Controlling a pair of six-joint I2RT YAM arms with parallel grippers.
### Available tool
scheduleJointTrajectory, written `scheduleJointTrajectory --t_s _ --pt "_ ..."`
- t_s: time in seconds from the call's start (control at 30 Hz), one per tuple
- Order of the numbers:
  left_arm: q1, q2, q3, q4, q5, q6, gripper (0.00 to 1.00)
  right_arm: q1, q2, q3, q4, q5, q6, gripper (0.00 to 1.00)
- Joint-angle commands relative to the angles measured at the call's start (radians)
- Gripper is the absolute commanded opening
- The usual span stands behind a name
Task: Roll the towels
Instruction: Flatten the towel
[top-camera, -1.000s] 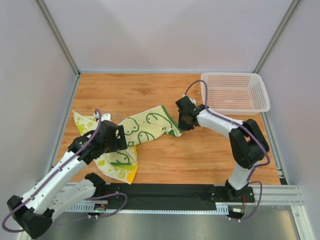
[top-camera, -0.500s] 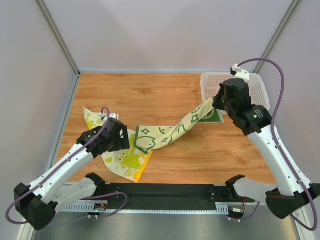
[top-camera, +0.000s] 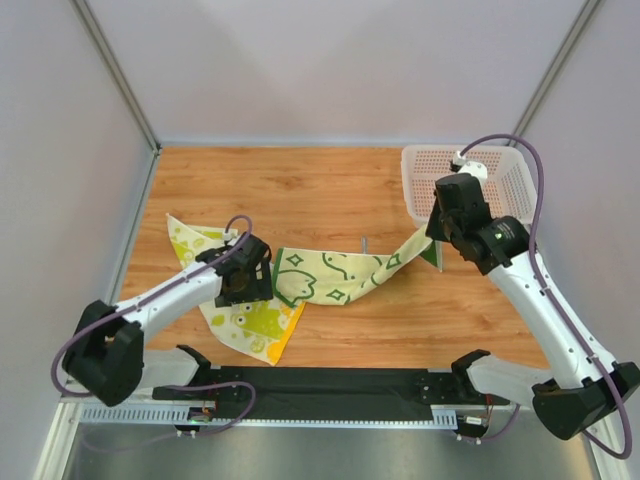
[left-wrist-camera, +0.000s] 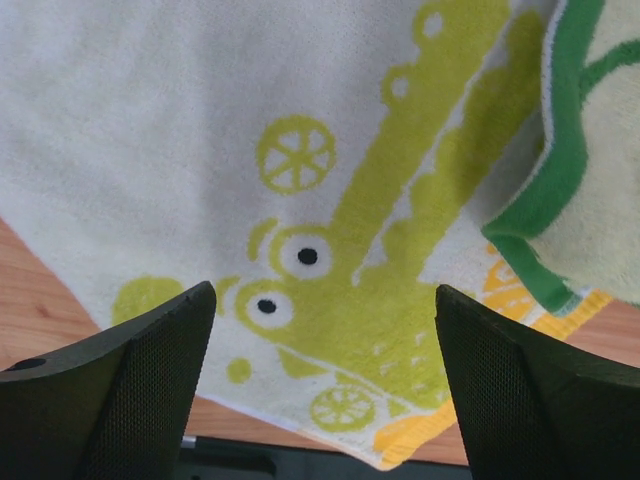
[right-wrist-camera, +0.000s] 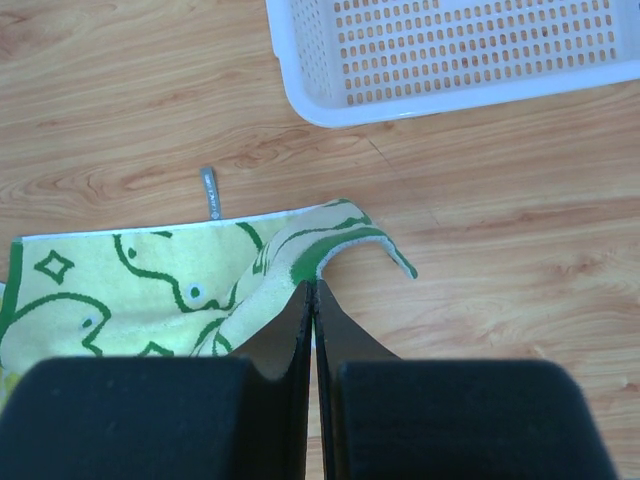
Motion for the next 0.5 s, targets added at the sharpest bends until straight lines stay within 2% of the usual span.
scheduleJointTrajectory --t_s 0.0,0.23,0.47 --pt "0.037 0.090 -0.022 0.114 0.070 -0.001 0.96 -0.001 -0.023 -0.024 0.001 0.025 -0.009 0.00" --pt "0.114 0.214 -0.038 0.215 0.137 0.017 0.95 -0.001 -0.014 -0.057 0.017 0.030 -0.008 0.00" --pt "0.266 0.285 0.038 0.227 0.188 0.091 0.95 -0.012 0.003 -0.073 0.033 0.005 -0.002 0.00"
